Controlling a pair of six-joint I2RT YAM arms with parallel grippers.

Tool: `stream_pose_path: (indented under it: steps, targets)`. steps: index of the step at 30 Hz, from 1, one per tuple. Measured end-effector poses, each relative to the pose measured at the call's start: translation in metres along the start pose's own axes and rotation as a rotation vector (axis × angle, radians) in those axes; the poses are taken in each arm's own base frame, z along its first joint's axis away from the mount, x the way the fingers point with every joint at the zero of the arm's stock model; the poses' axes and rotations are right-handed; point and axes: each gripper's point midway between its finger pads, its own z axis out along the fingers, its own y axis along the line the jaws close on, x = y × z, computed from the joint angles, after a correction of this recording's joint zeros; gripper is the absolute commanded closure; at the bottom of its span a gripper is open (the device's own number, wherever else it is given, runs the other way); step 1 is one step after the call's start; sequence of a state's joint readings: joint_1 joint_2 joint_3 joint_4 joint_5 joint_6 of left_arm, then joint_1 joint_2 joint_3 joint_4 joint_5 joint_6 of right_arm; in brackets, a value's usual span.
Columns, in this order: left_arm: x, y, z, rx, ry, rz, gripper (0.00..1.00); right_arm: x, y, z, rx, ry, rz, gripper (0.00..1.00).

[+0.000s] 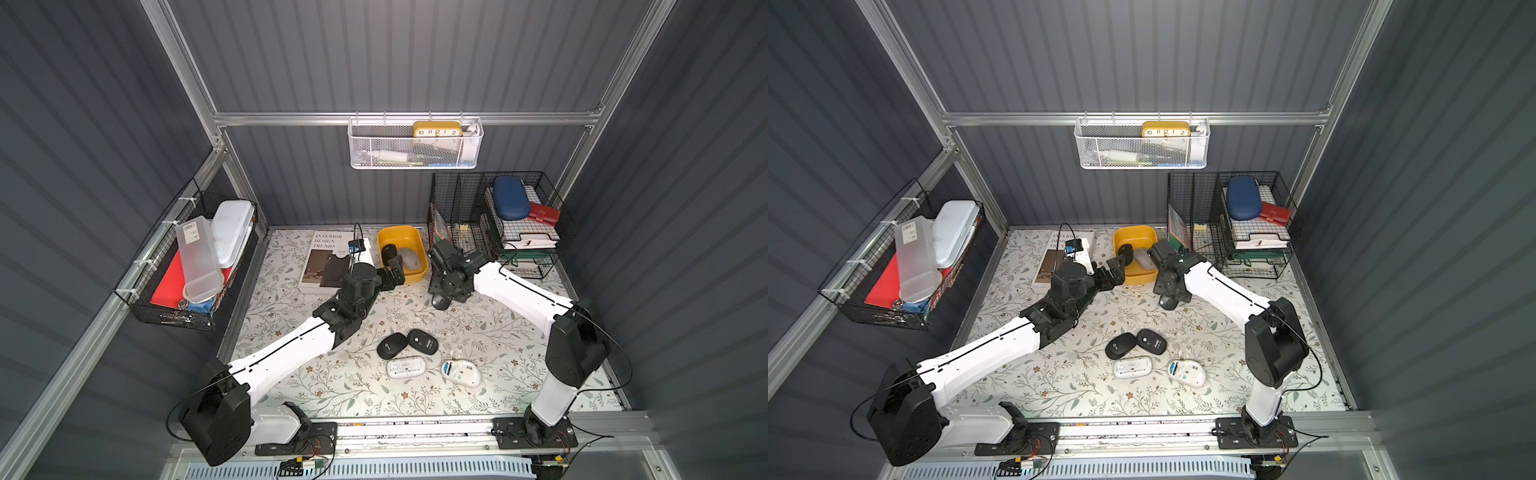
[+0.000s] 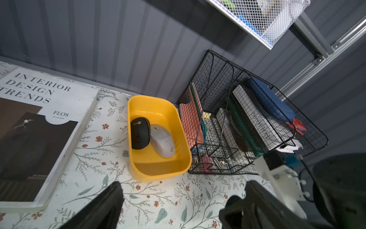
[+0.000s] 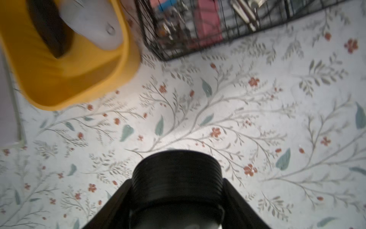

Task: Put the mouse in the storage box
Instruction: Pick up the mouse from the center of the board, then place the mouse in the storage box.

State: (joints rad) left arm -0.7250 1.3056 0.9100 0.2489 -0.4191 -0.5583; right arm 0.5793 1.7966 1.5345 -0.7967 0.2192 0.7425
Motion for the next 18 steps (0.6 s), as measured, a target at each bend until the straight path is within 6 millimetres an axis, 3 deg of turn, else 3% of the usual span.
stream_pose_path:
  steps: [3, 7, 18]
  targets:
    - [-0.009, 0.004, -0.009, -0.017, -0.033, -0.021, 0.01, -0.031, 0.019, 0.001, -0.023, -0.054, -0.036, 0.42]
    - [-0.015, 0.008, -0.014, -0.032, -0.058, -0.039, 0.01, -0.058, 0.040, 0.017, -0.031, -0.084, -0.088, 0.42]
    - [-0.011, 0.014, -0.012, -0.060, -0.055, -0.051, 0.01, -0.092, 0.093, 0.068, -0.077, -0.106, -0.160, 0.42]
